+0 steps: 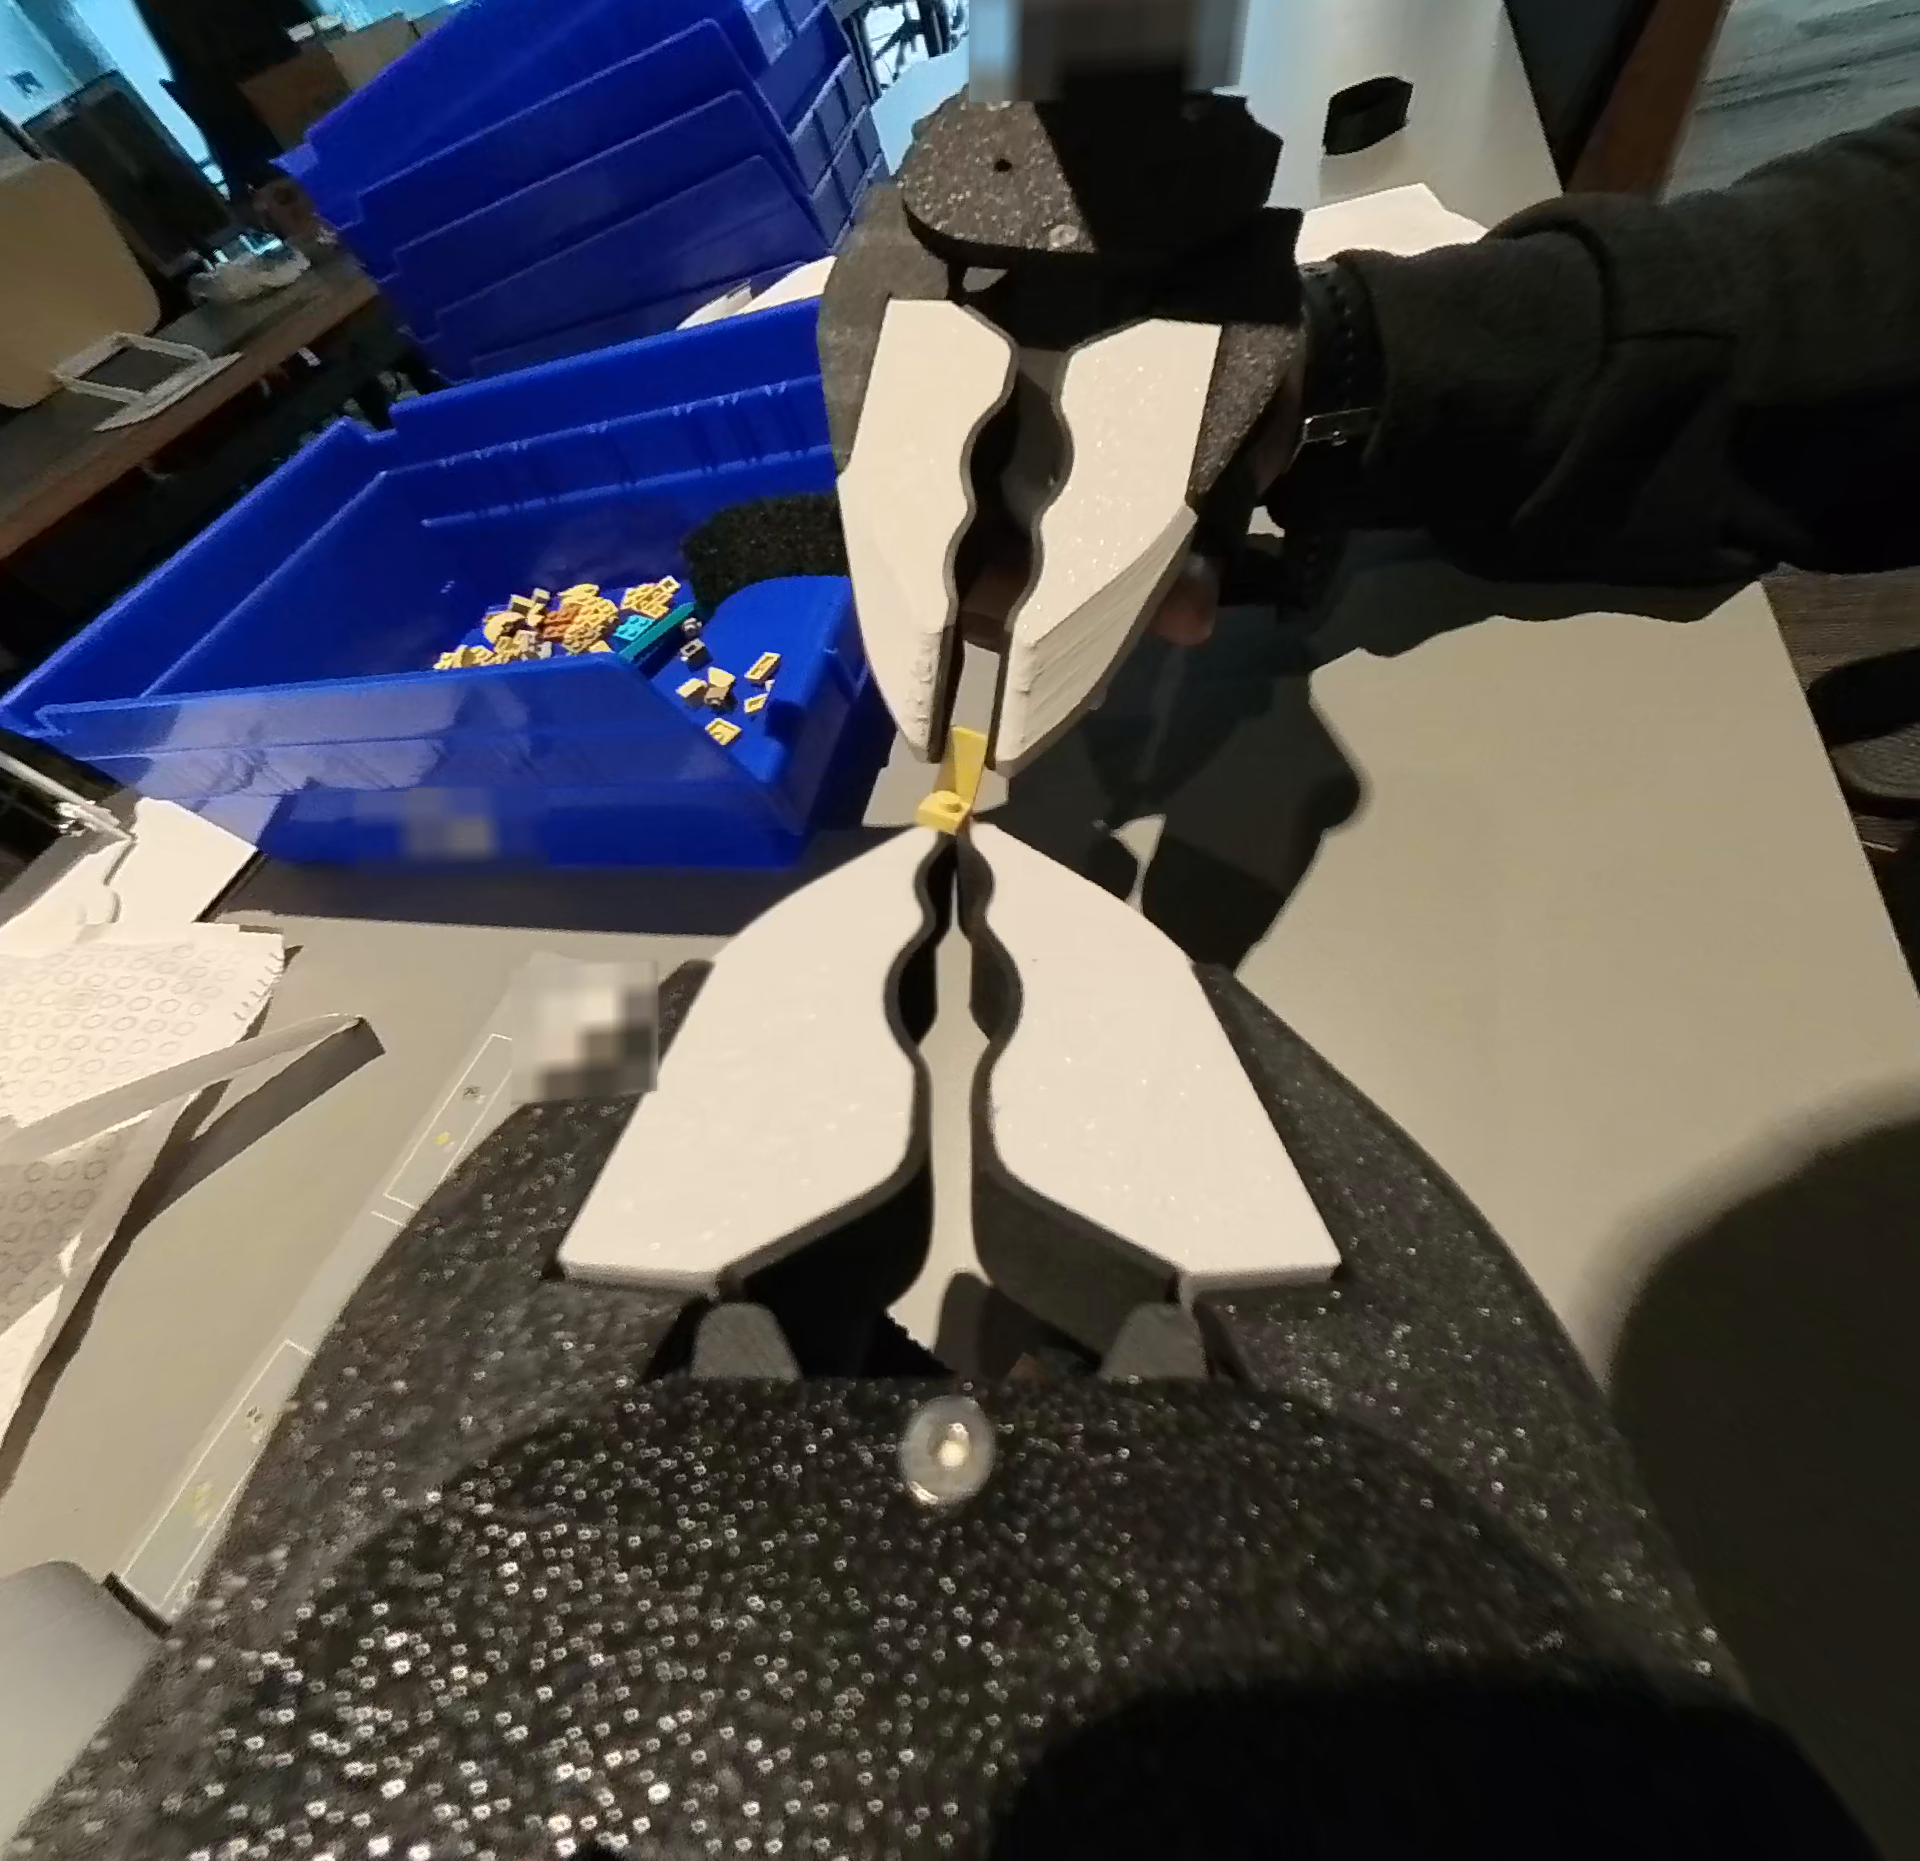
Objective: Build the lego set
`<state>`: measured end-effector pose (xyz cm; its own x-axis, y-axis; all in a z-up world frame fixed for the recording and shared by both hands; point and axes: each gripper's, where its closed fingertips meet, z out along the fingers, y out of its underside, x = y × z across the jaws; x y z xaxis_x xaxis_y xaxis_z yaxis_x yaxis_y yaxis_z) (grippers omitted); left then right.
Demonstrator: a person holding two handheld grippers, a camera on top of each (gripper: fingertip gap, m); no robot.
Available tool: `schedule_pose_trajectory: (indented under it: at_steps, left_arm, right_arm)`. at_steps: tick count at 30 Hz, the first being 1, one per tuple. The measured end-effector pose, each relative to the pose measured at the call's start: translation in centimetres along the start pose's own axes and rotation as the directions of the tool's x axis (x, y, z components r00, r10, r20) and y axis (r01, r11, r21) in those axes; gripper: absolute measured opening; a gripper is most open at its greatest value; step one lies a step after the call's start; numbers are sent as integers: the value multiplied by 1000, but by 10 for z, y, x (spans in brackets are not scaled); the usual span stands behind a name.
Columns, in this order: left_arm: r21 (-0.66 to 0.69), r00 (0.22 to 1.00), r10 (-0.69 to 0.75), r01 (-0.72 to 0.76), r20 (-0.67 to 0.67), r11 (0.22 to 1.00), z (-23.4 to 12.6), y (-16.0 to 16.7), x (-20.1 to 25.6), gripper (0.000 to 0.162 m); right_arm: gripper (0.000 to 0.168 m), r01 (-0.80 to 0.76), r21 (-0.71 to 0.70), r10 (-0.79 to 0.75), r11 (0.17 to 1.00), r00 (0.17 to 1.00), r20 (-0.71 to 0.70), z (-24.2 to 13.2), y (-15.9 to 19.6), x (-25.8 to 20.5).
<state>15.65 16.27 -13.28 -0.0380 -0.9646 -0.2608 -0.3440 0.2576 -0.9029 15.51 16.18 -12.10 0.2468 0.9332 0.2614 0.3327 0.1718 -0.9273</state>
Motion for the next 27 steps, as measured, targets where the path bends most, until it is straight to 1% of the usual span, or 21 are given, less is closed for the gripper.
schedule_pose_trajectory:
  at_steps: [23,27]
  left_arm:
    - [-10,1000,-6,6,7,1000,0,2,-2,3]
    - [29,999,-44,44,5,999,-5,-4,-6,4]
  right_arm:
    - [8,1,-2,-1,1000,1000,-4,0,0,0]
    - [8,-16,13,16,1000,1000,-3,-3,-3,1]
